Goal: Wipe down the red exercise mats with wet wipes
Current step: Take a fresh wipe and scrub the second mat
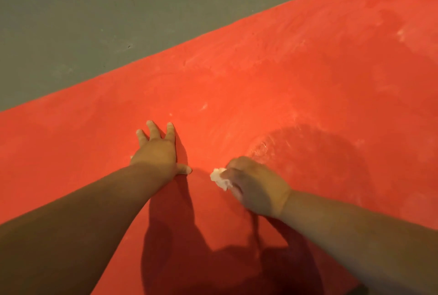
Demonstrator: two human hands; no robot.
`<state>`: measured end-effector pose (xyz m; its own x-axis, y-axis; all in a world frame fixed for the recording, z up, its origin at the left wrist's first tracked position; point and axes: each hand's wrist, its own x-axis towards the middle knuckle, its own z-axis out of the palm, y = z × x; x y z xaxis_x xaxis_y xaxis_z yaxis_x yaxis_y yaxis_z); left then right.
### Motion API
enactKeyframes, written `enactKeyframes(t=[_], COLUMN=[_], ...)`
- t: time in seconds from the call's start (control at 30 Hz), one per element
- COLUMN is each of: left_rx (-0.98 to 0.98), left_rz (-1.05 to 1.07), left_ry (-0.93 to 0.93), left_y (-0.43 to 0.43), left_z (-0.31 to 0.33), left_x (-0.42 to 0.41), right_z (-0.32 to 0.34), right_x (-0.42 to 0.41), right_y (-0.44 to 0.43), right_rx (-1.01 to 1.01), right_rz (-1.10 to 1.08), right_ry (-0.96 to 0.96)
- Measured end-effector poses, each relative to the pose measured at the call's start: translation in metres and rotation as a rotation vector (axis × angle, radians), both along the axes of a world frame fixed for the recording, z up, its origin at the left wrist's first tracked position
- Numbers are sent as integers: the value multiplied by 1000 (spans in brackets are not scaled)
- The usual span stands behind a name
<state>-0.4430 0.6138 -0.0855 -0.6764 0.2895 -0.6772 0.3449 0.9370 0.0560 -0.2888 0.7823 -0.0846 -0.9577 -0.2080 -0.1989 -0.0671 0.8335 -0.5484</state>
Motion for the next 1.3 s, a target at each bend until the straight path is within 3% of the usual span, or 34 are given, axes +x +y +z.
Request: enactKeyframes(t=[0.07, 0.2, 0.27, 0.37, 0.43, 0.53, 0.6, 0.7, 0.73, 0.83, 0.93, 1.0, 1.03, 1.1, 1.2, 1.23, 1.3], left_rx=[12, 23, 33, 46, 39, 18, 21, 21, 24, 25, 20, 22, 23, 25, 24, 22, 18], left_rz=[-51, -220, -258, -285, -317, -368, -380, -400, -405, -423, -453, -457, -454, -446, -447, -446, -448], left_ry=[12, 6, 5, -8, -29, -51, -58, -66, -62, -58, -53, -51, -54, -54, -50, -49, -34], left_y=[-1, -1, 0, 1, 0, -3, -6, -15, -17, -20, -19, -18, -19, -20, -19, -18, -18], left_z=[1, 0, 0, 0, 2, 4, 4, 4, 3, 3, 3, 3, 3, 3, 2, 2, 1], left_x=[6, 25, 33, 42, 48, 62, 72, 87, 90, 91, 89, 88, 89, 90, 89, 89, 89], right_z=[-5, -7, -2, -2, 0, 2, 3, 7, 9, 11, 2, 3, 3, 2, 0, -1, -3], right_x=[-6, -18, -17, 4, 30, 49, 46, 37, 33, 22, 49, 73, 79, 83, 86, 85, 82], right_y=[31, 126, 118, 38, -17, -27, 6, 69, 76, 27, -52, -54, -36, 13, 85, 88, 63], right_rx=[47, 290, 336, 227, 98, 55, 136, 299, 336, 332, 166, 134, 129, 205, 242, 282, 362], right_rz=[-124, -724, -791, -570, -301, -48, -200, -751, -845, -711, -348, -97, -107, -386, -1034, -1116, -983], right_ry=[35, 55, 26, 77, 47, -21, 1, -55, -107, -112, -69, -54, -25, 24, -49, -90, -42])
